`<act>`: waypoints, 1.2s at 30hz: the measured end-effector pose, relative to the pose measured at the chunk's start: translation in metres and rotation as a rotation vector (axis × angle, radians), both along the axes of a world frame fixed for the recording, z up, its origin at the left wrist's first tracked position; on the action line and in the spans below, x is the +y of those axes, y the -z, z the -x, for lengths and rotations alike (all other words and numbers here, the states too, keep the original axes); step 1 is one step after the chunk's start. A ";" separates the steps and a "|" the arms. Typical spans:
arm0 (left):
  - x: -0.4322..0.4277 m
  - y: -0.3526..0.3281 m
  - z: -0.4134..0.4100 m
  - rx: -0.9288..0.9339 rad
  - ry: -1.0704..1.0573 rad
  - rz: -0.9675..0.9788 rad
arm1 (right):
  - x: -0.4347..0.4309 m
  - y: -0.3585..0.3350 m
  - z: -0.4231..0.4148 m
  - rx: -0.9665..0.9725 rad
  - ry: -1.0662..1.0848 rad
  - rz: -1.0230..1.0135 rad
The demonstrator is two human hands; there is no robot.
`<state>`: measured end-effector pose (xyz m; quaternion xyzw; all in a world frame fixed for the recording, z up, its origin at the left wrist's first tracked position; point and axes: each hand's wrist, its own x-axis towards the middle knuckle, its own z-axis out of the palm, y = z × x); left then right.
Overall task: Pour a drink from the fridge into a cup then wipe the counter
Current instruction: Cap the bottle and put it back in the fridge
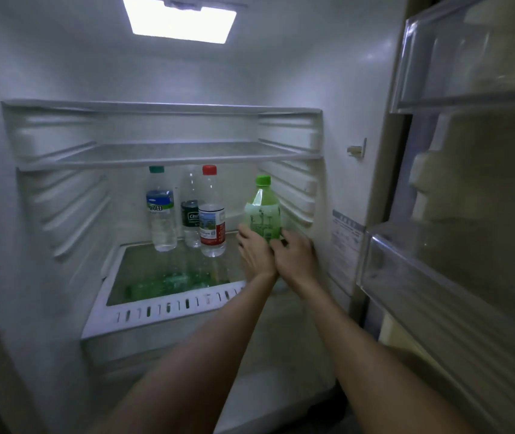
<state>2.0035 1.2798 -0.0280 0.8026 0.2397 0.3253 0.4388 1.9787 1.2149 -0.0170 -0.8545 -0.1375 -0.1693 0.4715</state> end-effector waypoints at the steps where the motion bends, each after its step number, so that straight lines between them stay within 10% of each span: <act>1: -0.001 0.000 -0.005 0.014 -0.008 0.010 | 0.000 0.000 0.000 -0.007 -0.006 0.008; 18: 0.026 -0.009 0.015 0.211 0.266 0.058 | -0.004 -0.008 0.014 0.106 -0.089 0.000; 36: 0.051 -0.024 0.186 0.787 0.578 -1.018 | -0.065 0.005 0.125 0.112 -0.102 0.654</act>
